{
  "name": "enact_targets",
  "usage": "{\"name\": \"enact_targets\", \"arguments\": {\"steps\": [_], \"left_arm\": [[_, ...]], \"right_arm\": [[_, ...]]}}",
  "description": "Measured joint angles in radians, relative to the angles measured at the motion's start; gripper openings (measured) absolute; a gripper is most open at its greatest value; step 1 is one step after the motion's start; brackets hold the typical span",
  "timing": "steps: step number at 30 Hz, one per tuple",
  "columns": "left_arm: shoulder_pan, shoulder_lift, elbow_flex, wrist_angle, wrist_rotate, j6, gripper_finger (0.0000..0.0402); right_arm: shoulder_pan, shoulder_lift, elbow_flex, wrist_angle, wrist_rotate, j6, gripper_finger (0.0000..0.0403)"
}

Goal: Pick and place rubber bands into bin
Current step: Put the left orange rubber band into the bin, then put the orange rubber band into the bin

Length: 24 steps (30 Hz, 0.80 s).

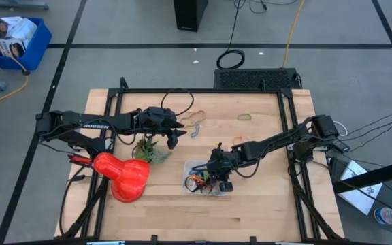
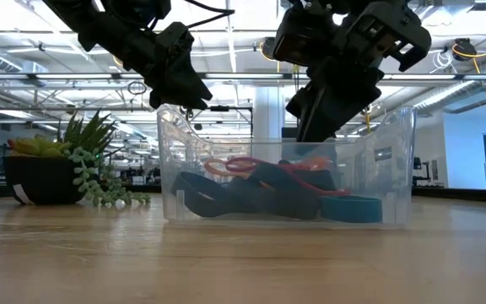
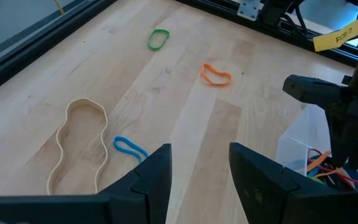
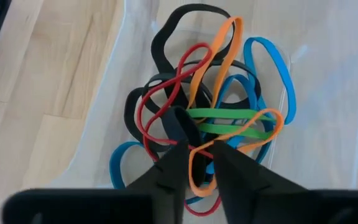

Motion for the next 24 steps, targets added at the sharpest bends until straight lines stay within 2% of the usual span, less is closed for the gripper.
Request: {"name": "enact_targets", "arguments": {"steps": [5,9,13,24], "left_arm": [[0.000,0.000,0.000,-0.001,0.000,0.000,0.0168],[0.000,0.000,0.000,-0.002,0.000,0.000,0.0168],[0.000,0.000,0.000,-0.005,0.000,0.000,0.0168],[0.000,0.000,0.000,-0.007,0.000,-0.002,0.0168]], "right_arm": [[0.000,-0.026,-0.001,-0.002,0.000,0.000,0.0124],[-0.008,-0.110,-0.001,0.015,0.000,0.000,0.0147],[-0.027,-0.229,-0.001,0.071,0.000,-0.001,0.0155],[-0.050,-0.523,-0.001,0.038,0.007,-0.080,0.0149]]}}
